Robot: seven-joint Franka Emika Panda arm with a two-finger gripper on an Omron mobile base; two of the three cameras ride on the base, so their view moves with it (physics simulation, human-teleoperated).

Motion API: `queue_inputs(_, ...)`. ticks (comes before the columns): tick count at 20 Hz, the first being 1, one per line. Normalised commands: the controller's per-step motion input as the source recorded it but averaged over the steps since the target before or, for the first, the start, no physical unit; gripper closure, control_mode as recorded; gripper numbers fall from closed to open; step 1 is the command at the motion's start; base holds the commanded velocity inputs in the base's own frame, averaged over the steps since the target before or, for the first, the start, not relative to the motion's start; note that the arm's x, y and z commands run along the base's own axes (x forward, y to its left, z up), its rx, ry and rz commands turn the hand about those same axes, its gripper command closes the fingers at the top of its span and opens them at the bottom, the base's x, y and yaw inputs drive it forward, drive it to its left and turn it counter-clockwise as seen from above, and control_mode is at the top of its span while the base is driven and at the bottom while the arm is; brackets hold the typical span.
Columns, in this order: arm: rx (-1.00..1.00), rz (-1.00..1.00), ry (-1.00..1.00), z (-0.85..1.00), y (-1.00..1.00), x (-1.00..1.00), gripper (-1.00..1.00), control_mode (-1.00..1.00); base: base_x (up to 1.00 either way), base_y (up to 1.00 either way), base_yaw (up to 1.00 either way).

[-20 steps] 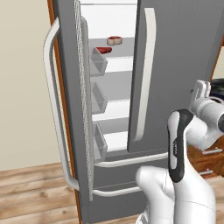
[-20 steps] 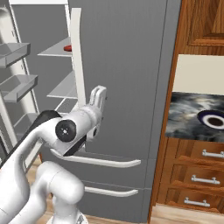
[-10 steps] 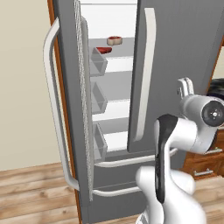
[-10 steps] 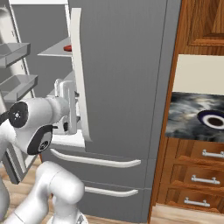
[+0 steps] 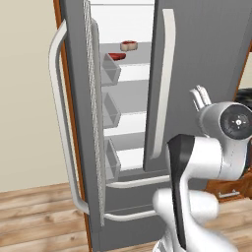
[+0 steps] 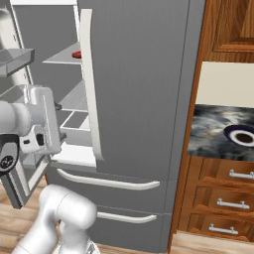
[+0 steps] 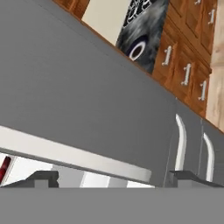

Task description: Place the steak on the counter behind the older steak on the same shelf of the fridge to maintain FIFO order. Close the fridge door when finished.

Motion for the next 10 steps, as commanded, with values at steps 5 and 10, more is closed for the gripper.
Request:
queue_inputs(5, -0.26, 0.12, -0.15, -0.12, 0.77, -0.61, -1.00, -1.00, 0.00, 0.00, 0.00)
queue_inputs(10, -0.27, 0.05, -0.35, -0.07, 0.60, -0.85, -1.00, -1.00, 0.00, 0.00, 0.00)
